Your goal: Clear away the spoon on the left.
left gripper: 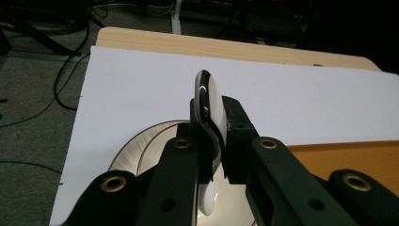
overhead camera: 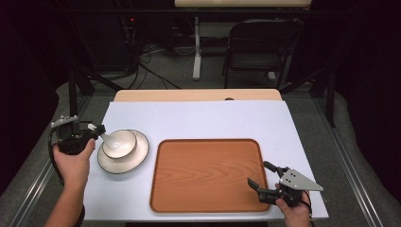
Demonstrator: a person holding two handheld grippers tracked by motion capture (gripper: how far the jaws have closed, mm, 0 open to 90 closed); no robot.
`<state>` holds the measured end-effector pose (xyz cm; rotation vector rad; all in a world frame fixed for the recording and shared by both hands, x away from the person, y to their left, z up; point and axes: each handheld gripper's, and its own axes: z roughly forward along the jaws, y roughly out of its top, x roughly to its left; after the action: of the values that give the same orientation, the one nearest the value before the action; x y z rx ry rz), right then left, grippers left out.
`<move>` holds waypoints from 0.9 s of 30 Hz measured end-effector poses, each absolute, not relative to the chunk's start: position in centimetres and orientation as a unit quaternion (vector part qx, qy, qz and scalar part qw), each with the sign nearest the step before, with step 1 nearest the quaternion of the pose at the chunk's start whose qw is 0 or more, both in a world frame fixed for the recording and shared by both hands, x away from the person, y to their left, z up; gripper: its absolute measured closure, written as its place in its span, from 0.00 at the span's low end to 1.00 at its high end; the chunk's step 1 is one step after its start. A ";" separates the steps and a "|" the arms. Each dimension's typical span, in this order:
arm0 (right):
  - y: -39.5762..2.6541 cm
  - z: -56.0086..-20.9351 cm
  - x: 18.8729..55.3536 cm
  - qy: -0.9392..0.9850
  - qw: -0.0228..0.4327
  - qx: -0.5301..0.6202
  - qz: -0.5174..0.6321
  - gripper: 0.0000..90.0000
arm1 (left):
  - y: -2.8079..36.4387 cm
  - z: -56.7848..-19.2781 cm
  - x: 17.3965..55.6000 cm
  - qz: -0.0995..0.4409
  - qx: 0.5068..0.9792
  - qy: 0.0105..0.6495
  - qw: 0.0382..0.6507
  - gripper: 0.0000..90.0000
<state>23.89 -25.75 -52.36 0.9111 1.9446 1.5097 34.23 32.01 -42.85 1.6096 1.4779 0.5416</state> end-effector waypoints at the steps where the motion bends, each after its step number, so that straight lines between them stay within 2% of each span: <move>1: -25.8 -52.4 23.9 0.716 0.255 0.336 0.556 0.21 | 31.8 -42.8 34.2 0.219 0.648 0.591 0.428 0.94; 27: -25.7 -52.3 23.9 0.716 0.255 0.336 0.557 0.21 | 25.6 -42.1 32.9 0.194 0.740 0.510 0.393 0.95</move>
<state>23.91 -25.75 -52.32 0.9116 1.9432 1.5112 32.85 25.62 -42.07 1.8780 1.2942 0.4925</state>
